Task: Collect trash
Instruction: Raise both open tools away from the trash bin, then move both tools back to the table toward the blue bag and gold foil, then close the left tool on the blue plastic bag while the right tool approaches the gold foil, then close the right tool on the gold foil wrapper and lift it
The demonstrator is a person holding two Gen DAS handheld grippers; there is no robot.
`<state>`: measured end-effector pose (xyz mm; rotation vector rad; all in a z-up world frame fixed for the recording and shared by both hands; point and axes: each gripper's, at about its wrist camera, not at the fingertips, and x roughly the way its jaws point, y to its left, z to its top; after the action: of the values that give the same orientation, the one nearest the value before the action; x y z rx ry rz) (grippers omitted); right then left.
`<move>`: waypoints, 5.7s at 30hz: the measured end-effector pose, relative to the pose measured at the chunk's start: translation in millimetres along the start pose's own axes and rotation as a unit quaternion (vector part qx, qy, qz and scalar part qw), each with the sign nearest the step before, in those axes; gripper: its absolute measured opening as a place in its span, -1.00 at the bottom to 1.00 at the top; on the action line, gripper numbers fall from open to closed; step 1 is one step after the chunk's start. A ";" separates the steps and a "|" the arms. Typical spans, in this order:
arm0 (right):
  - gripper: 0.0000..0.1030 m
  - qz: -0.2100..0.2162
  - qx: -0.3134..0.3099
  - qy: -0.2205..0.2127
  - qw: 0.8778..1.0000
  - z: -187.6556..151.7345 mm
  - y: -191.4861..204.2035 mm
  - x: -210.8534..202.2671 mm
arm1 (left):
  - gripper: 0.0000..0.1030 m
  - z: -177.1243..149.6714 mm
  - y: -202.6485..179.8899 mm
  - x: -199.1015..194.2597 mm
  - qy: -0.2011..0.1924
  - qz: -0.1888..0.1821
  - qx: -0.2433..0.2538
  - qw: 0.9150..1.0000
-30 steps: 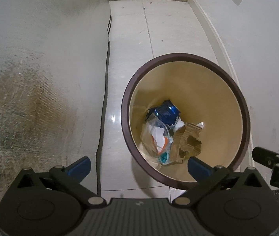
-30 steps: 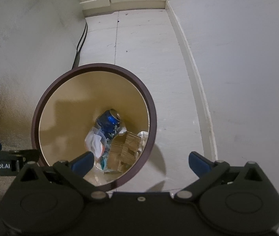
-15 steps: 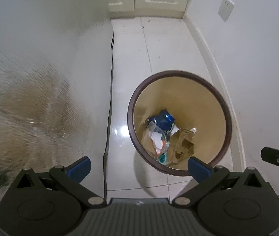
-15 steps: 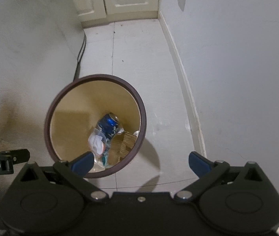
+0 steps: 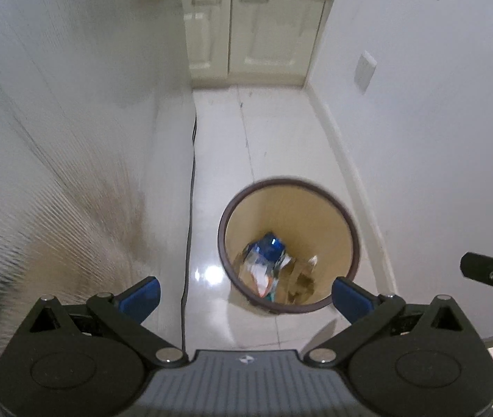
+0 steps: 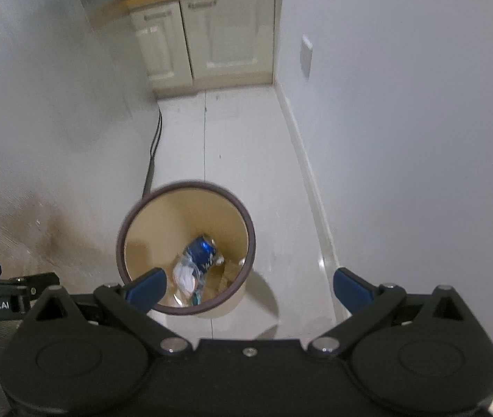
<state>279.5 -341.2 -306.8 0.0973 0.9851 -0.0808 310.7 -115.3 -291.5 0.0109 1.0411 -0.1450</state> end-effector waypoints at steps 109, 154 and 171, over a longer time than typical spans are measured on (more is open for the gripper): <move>-0.21 0.260 -0.256 -0.184 0.913 108.2 360.3 -198.8 | -0.61 200.5 307.0 -222.2 -0.214 0.030 -0.112 0.970; -0.17 0.295 -0.263 -0.192 0.898 29.7 311.2 -252.4 | -0.61 -3.0 222.1 -330.6 -0.255 0.050 -0.078 0.963; -0.11 0.277 -0.274 -0.206 0.898 27.3 329.6 -238.7 | -0.61 -19.3 225.1 -322.4 -0.250 0.049 -0.078 0.964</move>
<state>207.7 -11.5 -77.6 -0.1567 0.4973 0.6776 162.2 146.1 -37.4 -0.1126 0.5433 0.0257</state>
